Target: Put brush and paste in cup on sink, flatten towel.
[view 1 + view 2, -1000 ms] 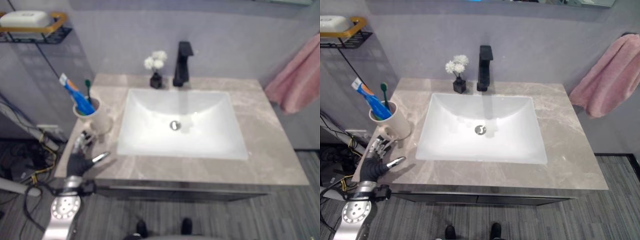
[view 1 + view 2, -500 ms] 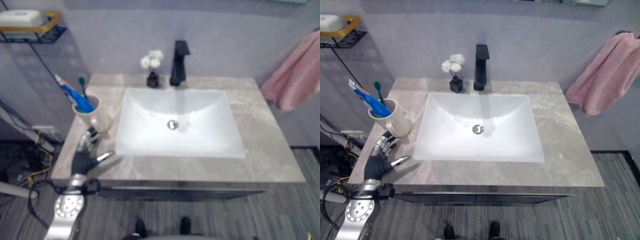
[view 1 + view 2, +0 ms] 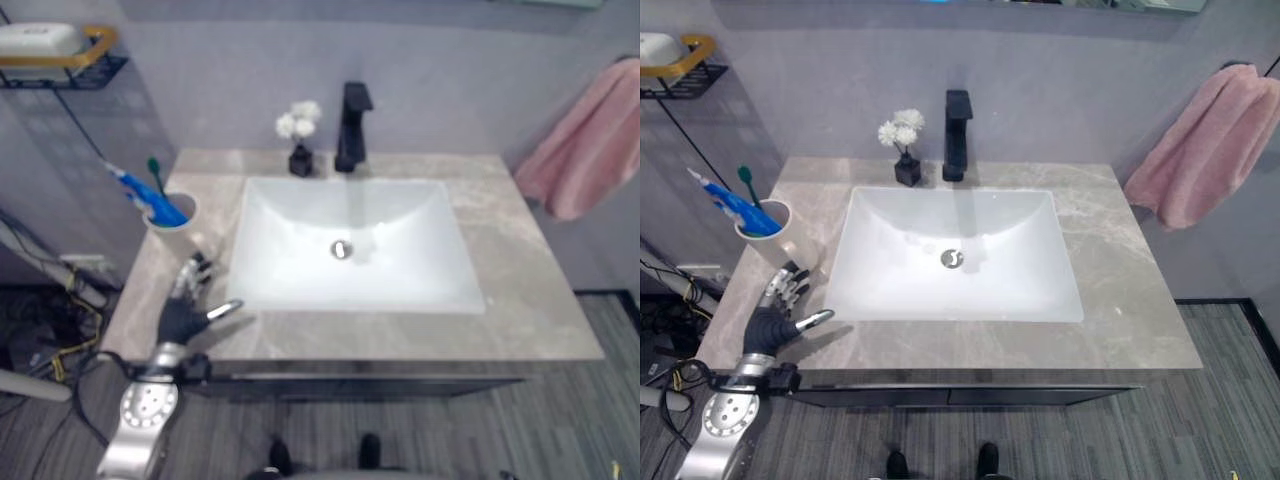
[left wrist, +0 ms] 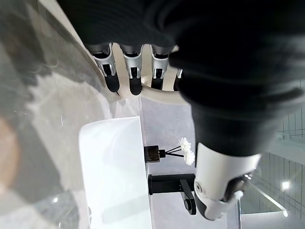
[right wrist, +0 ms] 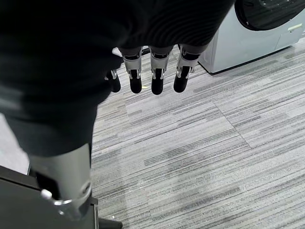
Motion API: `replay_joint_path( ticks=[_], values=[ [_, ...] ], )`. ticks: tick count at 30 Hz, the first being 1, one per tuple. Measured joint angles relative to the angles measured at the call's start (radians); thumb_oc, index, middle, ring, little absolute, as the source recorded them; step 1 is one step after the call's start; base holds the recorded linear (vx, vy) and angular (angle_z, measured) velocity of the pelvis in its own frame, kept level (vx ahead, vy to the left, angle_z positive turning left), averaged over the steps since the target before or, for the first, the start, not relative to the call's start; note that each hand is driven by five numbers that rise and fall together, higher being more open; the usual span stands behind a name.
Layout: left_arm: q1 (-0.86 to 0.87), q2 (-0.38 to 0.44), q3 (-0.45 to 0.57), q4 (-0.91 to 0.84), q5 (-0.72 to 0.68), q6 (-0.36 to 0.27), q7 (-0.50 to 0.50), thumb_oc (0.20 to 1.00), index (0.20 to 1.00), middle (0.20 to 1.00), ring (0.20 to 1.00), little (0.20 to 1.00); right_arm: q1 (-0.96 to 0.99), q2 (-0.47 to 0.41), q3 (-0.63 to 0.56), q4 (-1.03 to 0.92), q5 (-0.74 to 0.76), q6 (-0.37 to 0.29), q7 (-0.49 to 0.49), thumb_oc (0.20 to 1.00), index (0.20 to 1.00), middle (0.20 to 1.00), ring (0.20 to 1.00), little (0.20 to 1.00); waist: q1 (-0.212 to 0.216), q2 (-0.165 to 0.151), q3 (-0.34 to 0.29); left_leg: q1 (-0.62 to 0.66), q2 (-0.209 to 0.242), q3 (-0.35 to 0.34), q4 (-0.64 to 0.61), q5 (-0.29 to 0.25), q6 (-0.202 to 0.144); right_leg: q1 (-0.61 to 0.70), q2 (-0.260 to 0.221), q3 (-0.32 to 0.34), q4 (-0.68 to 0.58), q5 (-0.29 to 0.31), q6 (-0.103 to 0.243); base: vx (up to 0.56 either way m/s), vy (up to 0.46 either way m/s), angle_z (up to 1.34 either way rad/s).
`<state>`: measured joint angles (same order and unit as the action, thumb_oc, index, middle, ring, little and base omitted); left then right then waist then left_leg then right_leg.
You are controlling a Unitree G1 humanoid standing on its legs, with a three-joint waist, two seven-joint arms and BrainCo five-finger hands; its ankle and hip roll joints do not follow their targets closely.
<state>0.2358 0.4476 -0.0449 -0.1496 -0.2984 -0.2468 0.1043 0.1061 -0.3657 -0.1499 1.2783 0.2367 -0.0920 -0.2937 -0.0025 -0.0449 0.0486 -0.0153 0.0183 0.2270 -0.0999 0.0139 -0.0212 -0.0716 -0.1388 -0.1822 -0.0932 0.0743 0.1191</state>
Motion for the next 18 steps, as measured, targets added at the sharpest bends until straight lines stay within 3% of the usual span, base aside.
replay_joint_path(
  ticks=[18],
  values=[
    [-0.107,0.007,-0.012,0.007,0.022,0.01,0.048,1.0,1.0,1.0,1.0,1.0,-0.01,0.011,0.019,-0.002,0.001,-0.003,0.0,1.0,1.0,1.0,1.0,1.0,-0.016,-0.023,0.0,-0.057,0.0,0.015,0.0,0.0,-0.001,-0.065,0.003,0.015,0.0,0.008,0.0,0.01,0.005,-0.02]
  ],
)
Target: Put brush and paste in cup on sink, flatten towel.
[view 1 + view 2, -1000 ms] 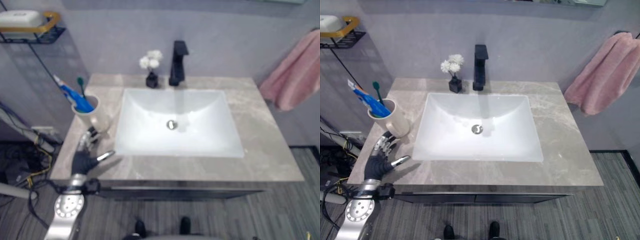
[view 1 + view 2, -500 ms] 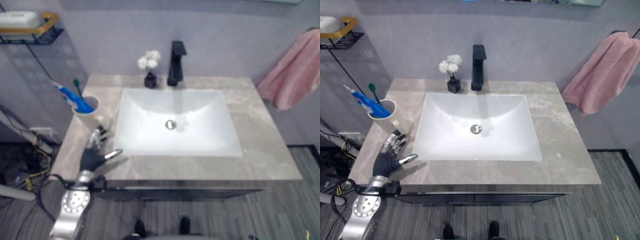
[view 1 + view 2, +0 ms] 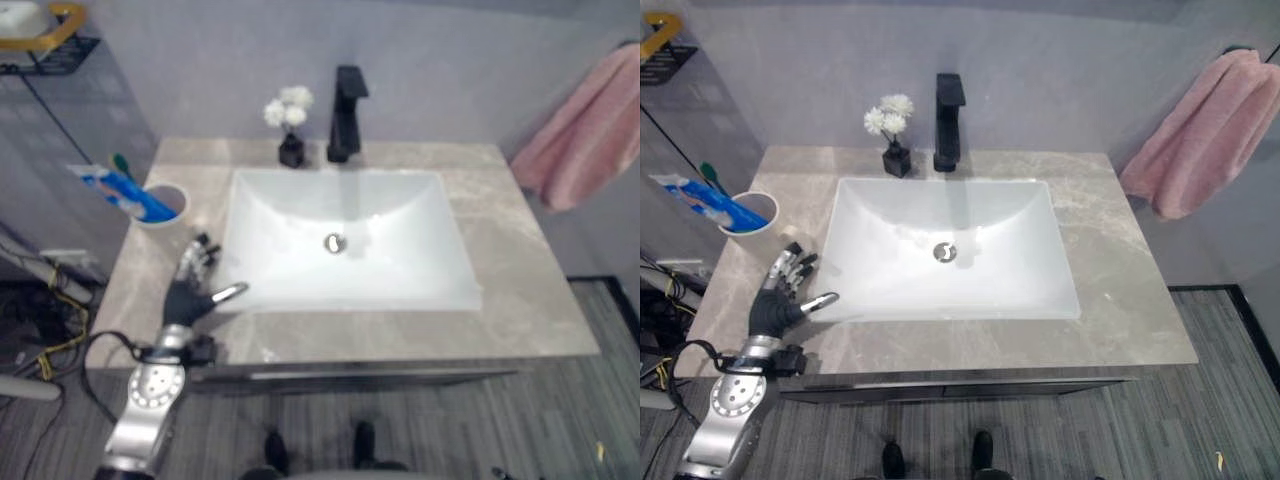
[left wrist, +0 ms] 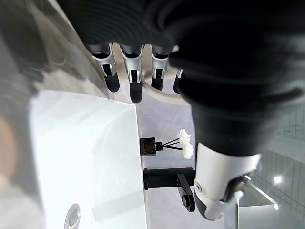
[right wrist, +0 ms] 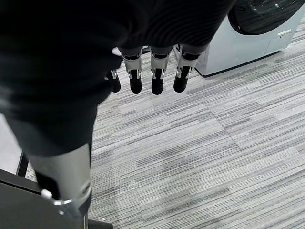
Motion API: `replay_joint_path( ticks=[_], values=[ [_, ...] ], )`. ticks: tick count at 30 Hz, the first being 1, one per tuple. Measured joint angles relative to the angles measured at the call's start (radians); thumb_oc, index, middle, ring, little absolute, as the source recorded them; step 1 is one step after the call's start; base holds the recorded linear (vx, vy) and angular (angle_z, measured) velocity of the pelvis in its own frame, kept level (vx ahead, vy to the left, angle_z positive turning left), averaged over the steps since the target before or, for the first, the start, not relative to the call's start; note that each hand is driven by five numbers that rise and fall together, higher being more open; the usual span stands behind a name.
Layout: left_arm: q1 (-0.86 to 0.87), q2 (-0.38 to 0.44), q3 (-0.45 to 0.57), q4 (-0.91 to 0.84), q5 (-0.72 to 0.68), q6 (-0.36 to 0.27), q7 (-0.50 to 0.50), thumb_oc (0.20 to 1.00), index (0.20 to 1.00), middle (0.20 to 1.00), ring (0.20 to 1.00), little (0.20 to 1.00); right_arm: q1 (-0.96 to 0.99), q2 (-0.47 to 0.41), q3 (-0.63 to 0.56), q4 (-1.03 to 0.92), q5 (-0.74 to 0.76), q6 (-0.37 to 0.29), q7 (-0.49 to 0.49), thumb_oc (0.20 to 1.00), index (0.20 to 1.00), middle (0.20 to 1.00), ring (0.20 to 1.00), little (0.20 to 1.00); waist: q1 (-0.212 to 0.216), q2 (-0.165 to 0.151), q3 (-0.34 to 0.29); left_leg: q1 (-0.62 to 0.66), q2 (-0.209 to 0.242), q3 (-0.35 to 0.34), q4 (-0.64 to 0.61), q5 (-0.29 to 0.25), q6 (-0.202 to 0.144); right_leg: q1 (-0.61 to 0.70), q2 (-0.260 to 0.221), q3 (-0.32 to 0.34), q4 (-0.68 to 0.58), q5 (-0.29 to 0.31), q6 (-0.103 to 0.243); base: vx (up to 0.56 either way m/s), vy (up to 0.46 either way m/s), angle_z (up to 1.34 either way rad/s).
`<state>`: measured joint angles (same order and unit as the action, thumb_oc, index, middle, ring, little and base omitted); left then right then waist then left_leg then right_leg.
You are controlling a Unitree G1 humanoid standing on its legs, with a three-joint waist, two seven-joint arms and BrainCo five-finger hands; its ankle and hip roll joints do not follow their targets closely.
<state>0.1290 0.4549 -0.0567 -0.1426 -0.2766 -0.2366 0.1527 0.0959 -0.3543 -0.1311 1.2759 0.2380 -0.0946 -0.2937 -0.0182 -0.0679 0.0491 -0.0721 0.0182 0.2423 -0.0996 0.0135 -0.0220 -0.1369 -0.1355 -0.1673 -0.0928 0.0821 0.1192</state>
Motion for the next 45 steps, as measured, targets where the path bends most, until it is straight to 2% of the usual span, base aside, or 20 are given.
replay_joint_path(
  ticks=[6,17,23,28,29,30,31,36,45],
  values=[
    [-0.041,0.003,0.003,0.001,0.02,-0.002,0.025,1.0,1.0,1.0,1.0,1.0,-0.001,0.002,0.018,-0.003,0.0,-0.009,0.0,1.0,1.0,1.0,1.0,1.0,-0.002,-0.022,0.008,-0.016,0.001,0.011,0.0,-0.001,-0.001,-0.022,0.003,0.011,0.0,0.002,-0.001,0.04,0.017,-0.06],
    [-0.026,0.003,0.027,0.001,0.039,-0.002,0.041,1.0,1.0,1.0,1.0,1.0,-0.009,0.012,0.018,0.0,0.002,-0.013,0.0,1.0,1.0,1.0,1.0,1.0,-0.003,-0.026,0.008,0.015,0.007,0.017,0.0,-0.001,-0.002,0.011,0.007,0.015,0.0,0.003,0.0,0.01,0.0,-0.01],
    [0.055,0.005,0.04,-0.003,0.036,-0.001,0.03,1.0,1.0,1.0,1.0,1.0,-0.009,0.019,0.019,0.002,0.001,-0.01,0.0,1.0,1.0,1.0,1.0,1.0,0.008,-0.016,0.004,0.037,0.01,0.006,0.0,-0.002,-0.004,0.034,0.008,0.004,-0.001,-0.003,-0.005,-0.06,-0.012,0.05],
    [0.1,0.011,0.045,-0.004,-0.014,0.0,-0.022,1.0,1.0,1.0,1.0,1.0,-0.013,0.019,0.02,-0.003,0.0,-0.007,0.001,1.0,1.0,1.0,1.0,1.0,0.019,0.01,-0.006,0.037,0.009,-0.016,0.0,0.0,-0.004,0.051,0.007,-0.019,0.0,-0.003,-0.005,-0.07,-0.013,0.12],
    [0.107,0.007,0.045,-0.004,-0.025,0.0,-0.028,0.592,0.592,0.592,0.592,0.592,-0.011,0.019,0.02,-0.003,0.0,-0.007,0.001,1.0,1.0,1.0,1.0,1.0,0.016,0.018,-0.008,0.037,0.009,-0.025,0.0,0.001,-0.004,0.052,0.007,-0.026,0.0,-0.004,-0.005,-0.07,-0.007,0.18],
    [0.118,0.008,0.052,-0.006,-0.03,-0.001,-0.031,0.504,0.504,0.504,0.504,0.504,-0.016,0.019,0.02,-0.002,0.0,-0.005,0.001,1.0,1.0,1.0,1.0,1.0,0.024,0.024,-0.01,0.037,0.008,-0.028,0.0,0.002,-0.004,0.054,0.006,-0.029,0.0,-0.005,-0.005,-0.07,-0.007,0.16],
    [0.128,0.006,0.059,-0.005,-0.031,-0.001,-0.031,0.2,0.2,0.2,0.2,0.2,-0.015,0.019,0.02,-0.003,-0.001,-0.006,0.001,1.0,1.0,1.0,1.0,1.0,0.024,0.028,-0.01,0.036,0.008,-0.032,0.0,0.002,-0.004,0.053,0.005,-0.034,-0.001,-0.006,-0.005,-0.06,-0.002,0.13],
    [0.166,-0.001,0.078,-0.002,-0.039,0.001,-0.029,0.2,0.2,0.2,0.2,0.2,-0.015,0.02,0.02,0.003,-0.001,-0.004,0.001,1.0,1.0,1.0,1.0,1.0,0.027,0.051,-0.007,0.032,0.008,-0.064,0.0,0.004,-0.005,0.068,0.002,-0.069,-0.001,-0.012,-0.005,-0.04,-0.009,0.17],
    [0.154,-0.001,0.089,-0.003,-0.062,0.003,-0.024,0.2,0.2,0.2,0.2,0.2,-0.019,0.02,0.031,-0.002,-0.003,0.003,0.0,1.0,1.0,1.0,1.0,1.0,0.029,0.057,-0.006,0.02,0.006,-0.093,0.0,0.016,-0.006,0.075,0.0,-0.096,-0.001,-0.016,-0.005,-0.01,-0.012,0.11]
  ],
)
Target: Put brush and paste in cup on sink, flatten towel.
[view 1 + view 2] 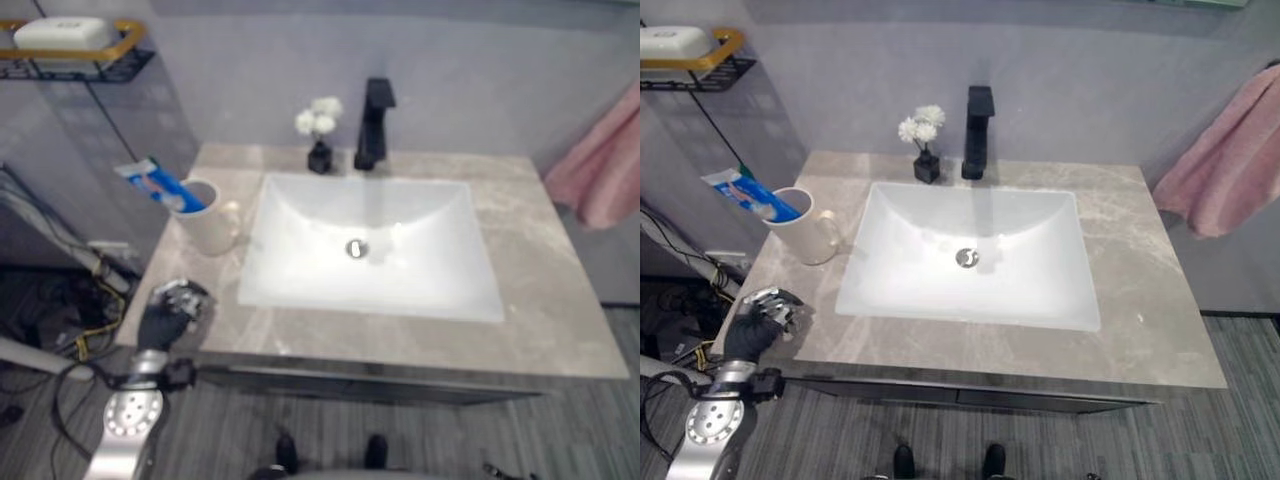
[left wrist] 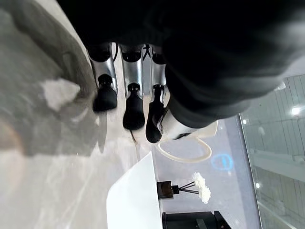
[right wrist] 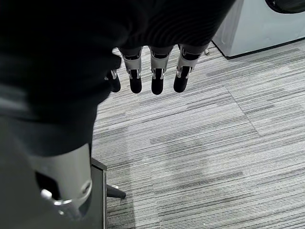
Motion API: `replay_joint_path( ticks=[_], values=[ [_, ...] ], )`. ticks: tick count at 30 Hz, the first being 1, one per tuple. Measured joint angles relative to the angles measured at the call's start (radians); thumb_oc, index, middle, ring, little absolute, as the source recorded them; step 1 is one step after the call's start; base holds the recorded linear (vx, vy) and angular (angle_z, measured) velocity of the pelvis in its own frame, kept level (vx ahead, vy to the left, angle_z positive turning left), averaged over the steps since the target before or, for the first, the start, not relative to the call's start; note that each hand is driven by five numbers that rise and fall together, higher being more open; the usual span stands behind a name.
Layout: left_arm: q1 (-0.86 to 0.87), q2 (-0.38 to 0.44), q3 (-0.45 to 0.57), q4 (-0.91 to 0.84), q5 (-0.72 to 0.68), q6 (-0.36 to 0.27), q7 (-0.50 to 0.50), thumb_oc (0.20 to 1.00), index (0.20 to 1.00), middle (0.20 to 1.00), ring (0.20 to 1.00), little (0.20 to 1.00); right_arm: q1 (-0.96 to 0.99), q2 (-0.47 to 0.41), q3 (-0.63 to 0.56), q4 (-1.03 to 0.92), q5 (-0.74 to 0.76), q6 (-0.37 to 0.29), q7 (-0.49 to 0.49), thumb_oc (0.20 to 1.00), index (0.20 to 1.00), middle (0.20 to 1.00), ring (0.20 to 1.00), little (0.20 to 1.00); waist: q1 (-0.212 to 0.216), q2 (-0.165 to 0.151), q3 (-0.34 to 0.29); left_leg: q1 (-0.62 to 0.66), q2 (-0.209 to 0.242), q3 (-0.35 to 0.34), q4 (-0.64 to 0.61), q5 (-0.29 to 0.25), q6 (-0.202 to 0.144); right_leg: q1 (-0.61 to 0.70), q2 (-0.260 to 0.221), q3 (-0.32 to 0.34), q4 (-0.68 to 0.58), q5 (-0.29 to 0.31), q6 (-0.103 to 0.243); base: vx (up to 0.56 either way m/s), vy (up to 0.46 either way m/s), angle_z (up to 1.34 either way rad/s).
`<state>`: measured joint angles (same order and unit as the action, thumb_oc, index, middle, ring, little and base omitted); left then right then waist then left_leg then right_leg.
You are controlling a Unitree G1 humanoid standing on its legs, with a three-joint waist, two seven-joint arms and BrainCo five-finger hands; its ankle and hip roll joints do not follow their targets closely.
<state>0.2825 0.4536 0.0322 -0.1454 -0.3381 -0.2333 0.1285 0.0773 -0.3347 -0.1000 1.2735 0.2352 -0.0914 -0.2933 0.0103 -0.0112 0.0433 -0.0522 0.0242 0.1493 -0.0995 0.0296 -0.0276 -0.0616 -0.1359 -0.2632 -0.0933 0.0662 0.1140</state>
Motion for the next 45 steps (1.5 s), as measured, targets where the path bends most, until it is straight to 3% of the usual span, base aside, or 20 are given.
replay_joint_path(
  ticks=[3,11,25,45],
  values=[
    [-0.008,-0.001,0.0,0.0,-0.02,0.002,0.0,0.2,0.2,0.2,0.2,0.2,-0.009,0.003,0.073,-0.006,-0.01,0.001,0.002,1.0,1.0,1.0,1.0,1.0,-0.001,0.009,0.008,0.001,0.0,-0.009,0.0,0.002,-0.001,0.005,0.0,-0.005,0.0,-0.002,0.0,0.0,-0.017,0.07],
    [-0.05,-0.002,0.021,-0.001,-0.1,0.004,-0.006,0.2,0.2,0.2,0.2,0.2,-0.041,0.003,0.045,-0.001,-0.039,0.001,0.003,1.0,1.0,1.0,1.0,1.0,-0.003,0.033,0.025,-0.019,0.0,-0.017,0.0,0.003,-0.001,-0.01,0.0,-0.013,0.0,-0.002,0.0,0.0,-0.002,0.02],
    [-0.116,-0.002,0.027,-0.003,-0.195,0.021,-0.006,0.2,0.2,0.2,0.2,0.2,-0.057,0.002,0.047,0.003,-0.04,0.005,0.015,1.0,1.0,1.0,1.0,1.0,-0.012,0.012,0.051,-0.057,0.0,0.002,0.0,0.007,-0.001,-0.059,0.001,0.001,0.0,0.001,-0.001,0.03,-0.005,-0.04],
    [-0.26,0.011,0.057,-0.024,-0.195,0.005,0.03,0.2,0.2,0.2,0.2,0.2,-0.081,0.001,0.074,-0.038,-0.039,-0.003,0.012,1.0,1.0,1.0,1.0,1.0,-0.016,-0.021,0.076,-0.15,0.005,0.027,0.0,0.009,-0.001,-0.166,0.009,0.032,0.0,0.013,-0.005,0.04,0.003,-0.04]
  ],
)
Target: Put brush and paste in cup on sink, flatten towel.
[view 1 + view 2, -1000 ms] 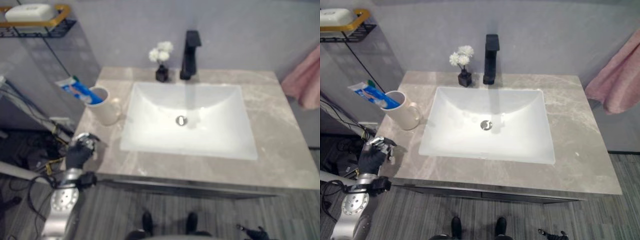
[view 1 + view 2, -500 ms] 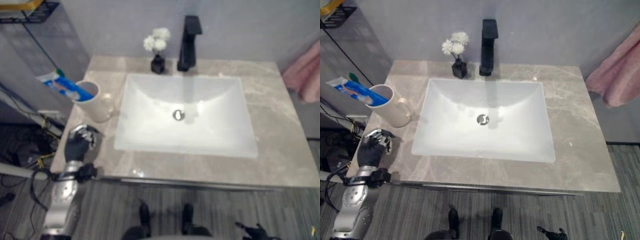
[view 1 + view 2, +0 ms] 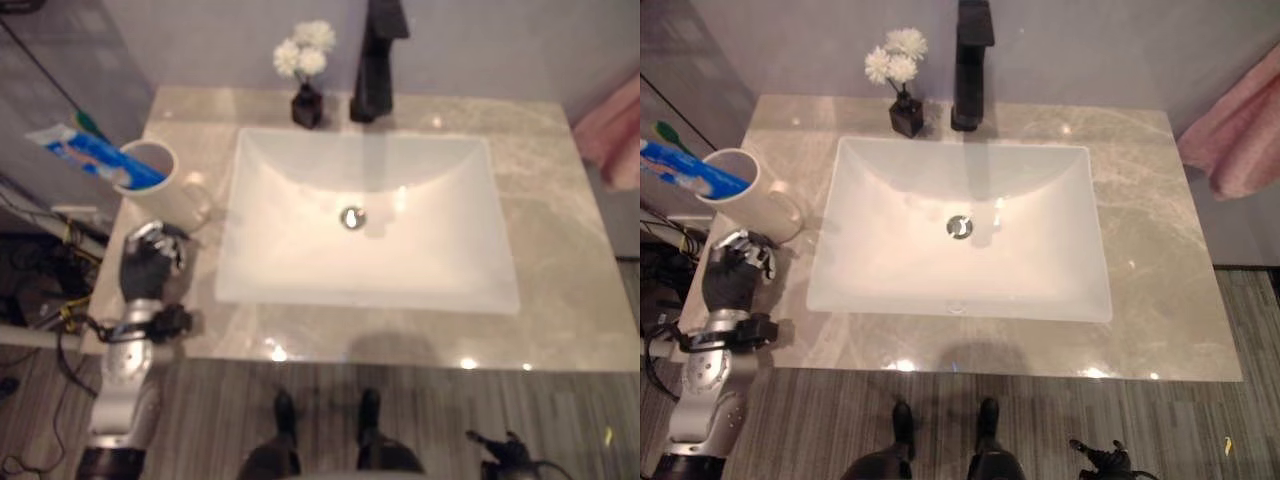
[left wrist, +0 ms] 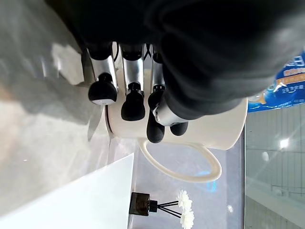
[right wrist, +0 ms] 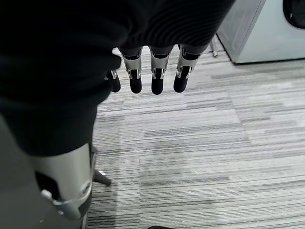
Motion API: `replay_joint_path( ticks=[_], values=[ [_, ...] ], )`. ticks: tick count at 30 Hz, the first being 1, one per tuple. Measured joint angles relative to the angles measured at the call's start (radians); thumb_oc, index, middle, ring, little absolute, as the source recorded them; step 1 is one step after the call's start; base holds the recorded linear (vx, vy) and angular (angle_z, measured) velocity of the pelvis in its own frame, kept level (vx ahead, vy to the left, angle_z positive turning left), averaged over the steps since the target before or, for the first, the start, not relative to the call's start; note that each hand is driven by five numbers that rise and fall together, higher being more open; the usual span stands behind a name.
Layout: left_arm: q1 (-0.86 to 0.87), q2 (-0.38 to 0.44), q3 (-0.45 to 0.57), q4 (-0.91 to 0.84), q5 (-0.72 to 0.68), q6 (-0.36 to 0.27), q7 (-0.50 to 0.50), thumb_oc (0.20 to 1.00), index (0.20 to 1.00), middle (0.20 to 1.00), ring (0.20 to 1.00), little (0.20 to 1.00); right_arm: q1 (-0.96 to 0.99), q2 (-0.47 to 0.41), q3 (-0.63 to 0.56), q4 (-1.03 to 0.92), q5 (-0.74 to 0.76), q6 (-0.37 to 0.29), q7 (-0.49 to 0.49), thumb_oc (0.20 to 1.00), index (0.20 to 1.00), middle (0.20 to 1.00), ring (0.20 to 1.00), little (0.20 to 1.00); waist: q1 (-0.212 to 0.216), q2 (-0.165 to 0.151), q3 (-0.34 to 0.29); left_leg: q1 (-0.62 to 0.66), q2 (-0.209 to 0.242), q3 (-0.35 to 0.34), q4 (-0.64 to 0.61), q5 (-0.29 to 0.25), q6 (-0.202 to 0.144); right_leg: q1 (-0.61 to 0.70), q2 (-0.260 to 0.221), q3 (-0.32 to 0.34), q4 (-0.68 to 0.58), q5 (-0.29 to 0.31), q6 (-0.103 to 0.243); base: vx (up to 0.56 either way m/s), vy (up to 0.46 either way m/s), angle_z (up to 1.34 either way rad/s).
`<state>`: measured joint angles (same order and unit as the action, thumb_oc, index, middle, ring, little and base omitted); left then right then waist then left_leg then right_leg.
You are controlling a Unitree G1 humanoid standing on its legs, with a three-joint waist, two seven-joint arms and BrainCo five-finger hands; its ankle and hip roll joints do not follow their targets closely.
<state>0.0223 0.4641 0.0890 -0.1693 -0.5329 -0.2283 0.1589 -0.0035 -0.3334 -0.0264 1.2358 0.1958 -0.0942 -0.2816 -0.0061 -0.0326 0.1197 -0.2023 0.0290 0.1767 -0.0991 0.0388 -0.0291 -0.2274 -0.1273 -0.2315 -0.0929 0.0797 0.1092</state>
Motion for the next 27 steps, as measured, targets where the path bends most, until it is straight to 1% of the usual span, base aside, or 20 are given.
replay_joint_path(
  ticks=[7,8,13,19,22,24,27],
  values=[
    [-0.055,0.016,0.001,0.0,0.0,0.003,0.036,0.2,0.2,0.2,0.2,0.2,-0.007,0.0,0.02,-0.004,0.0,0.0,-0.001,1.0,1.0,1.0,1.0,1.0,-0.013,-0.006,0.006,-0.017,0.0,0.004,0.0,0.0,0.0,-0.021,0.002,0.007,0.004,0.0,0.0,0.02,0.007,-0.02],
    [-0.072,0.025,0.008,0.0,0.0,0.002,0.038,0.2,0.2,0.2,0.2,0.2,-0.011,-0.002,0.02,-0.012,0.0,-0.001,-0.002,1.0,1.0,1.0,1.0,1.0,-0.012,-0.007,0.011,-0.03,0.0,0.006,0.0,0.0,0.0,-0.037,0.004,0.017,0.002,0.003,-0.001,0.01,0.004,-0.05],
    [-0.118,0.044,0.013,-0.013,-0.017,0.0,0.057,0.2,0.2,0.2,0.2,0.2,-0.022,-0.002,0.023,-0.012,0.0,0.0,-0.003,1.0,1.0,1.0,1.0,1.0,-0.012,-0.013,0.029,-0.05,0.002,0.007,0.0,0.002,-0.002,-0.056,0.004,0.017,0.001,0.005,-0.002,0.0,0.0,-0.02],
    [-0.173,0.069,0.013,-0.015,-0.02,0.0,0.078,0.2,0.2,0.2,0.2,0.2,-0.028,-0.004,0.034,-0.016,-0.001,0.0,-0.003,1.0,1.0,1.0,1.0,1.0,-0.017,-0.017,0.032,-0.069,0.002,0.007,0.0,0.002,-0.002,-0.077,0.005,0.018,0.007,0.006,-0.002,0.01,0.0,0.0],
    [-0.204,0.076,0.011,-0.013,-0.046,0.0,0.08,0.2,0.2,0.2,0.2,0.2,-0.03,-0.004,0.041,-0.037,-0.001,0.001,-0.003,1.0,1.0,1.0,1.0,1.0,-0.019,-0.019,0.034,-0.078,0.002,0.007,0.0,0.002,-0.002,-0.085,0.005,0.019,0.007,0.006,-0.002,0.0,0.0,0.0],
    [-0.216,0.084,0.01,-0.009,-0.061,0.0,0.083,0.2,0.2,0.2,0.2,0.2,-0.041,-0.004,0.041,-0.04,-0.001,0.0,-0.003,1.0,1.0,1.0,1.0,1.0,-0.029,-0.022,0.036,-0.078,0.002,0.007,0.0,0.002,-0.002,-0.085,0.004,0.019,0.007,0.006,-0.002,0.0,0.0,0.0],
    [-0.258,0.126,-0.001,0.029,-0.079,-0.001,0.096,0.2,0.2,0.2,0.2,0.2,-0.057,-0.005,0.044,-0.041,-0.001,0.001,-0.003,1.0,1.0,1.0,1.0,1.0,-0.035,-0.024,0.042,-0.078,0.003,0.007,0.0,0.002,-0.002,-0.086,0.005,0.02,0.006,0.006,-0.002,0.0,0.0,0.0]
  ],
)
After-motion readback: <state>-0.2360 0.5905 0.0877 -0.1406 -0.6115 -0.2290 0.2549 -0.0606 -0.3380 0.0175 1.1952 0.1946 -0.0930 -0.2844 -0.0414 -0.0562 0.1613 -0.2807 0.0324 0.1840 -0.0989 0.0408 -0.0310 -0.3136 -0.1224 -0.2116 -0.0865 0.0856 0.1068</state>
